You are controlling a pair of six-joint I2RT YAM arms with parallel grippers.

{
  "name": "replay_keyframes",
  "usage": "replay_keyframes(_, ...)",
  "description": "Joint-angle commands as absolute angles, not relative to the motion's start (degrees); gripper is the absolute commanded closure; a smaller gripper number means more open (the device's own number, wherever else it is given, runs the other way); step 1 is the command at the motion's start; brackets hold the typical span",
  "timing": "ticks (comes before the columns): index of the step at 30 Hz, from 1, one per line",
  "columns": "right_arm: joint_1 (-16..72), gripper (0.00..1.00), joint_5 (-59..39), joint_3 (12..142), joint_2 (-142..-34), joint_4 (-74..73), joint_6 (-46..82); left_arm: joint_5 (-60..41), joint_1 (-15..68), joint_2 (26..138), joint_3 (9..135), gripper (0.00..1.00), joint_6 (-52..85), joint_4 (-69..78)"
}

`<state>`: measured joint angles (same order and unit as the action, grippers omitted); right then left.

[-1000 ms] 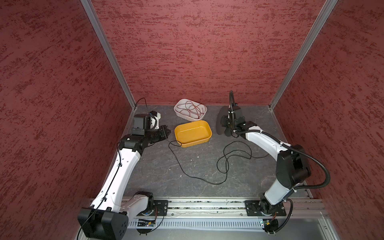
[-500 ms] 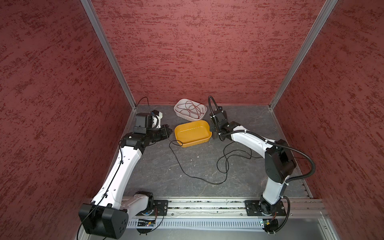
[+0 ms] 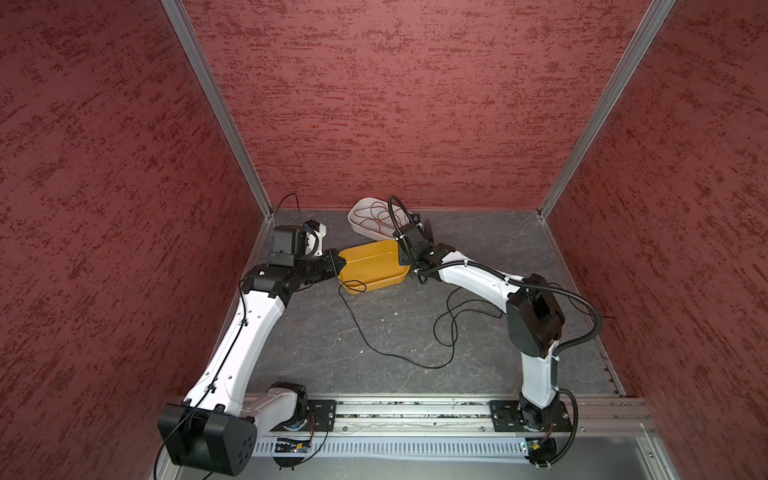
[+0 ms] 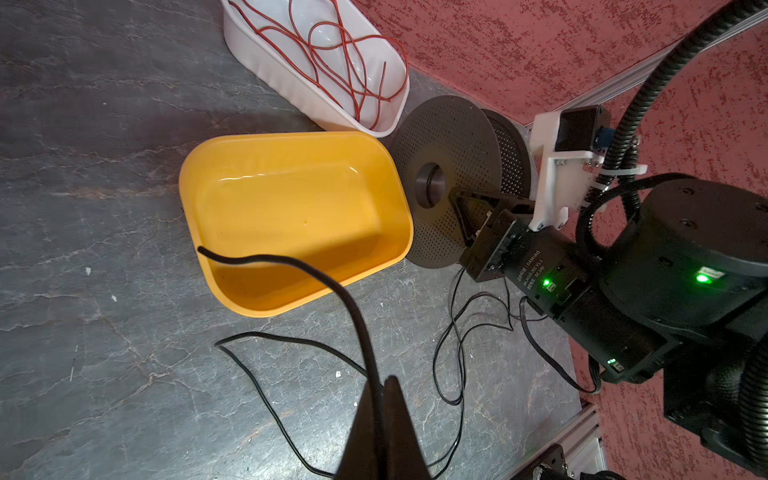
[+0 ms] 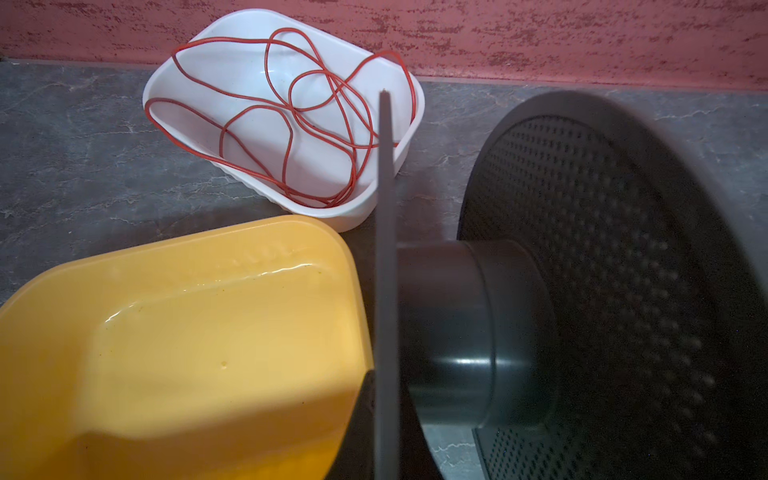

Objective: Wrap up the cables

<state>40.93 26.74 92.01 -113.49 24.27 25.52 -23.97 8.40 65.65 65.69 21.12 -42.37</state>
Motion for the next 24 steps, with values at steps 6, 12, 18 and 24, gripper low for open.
replay_keyframes(6, 40.7, 0.63, 26.0, 92.5, -112.3, 22.8, 24.4, -24.3, 10.3, 66.9, 67.4, 0.99, 21.9, -39.8)
replay_keyframes(12, 40.8, 0.50, 24.3, 91.1, -110.0, 21.1, 23.3, -24.3, 11.7, 68.0, 68.0, 0.99, 22.3, -38.9)
replay_keyframes(18, 40.8, 0.34, 21.5, 88.8, -106.7, 18.2, 22.2, -24.8, 13.4, 69.7, 69.0, 0.99, 22.8, -37.6)
replay_keyframes(24, 40.8, 0.25, 18.8, 84.1, -99.4, 13.6, 18.6, -26.2, 15.0, 71.9, 71.9, 0.99, 25.1, -36.1)
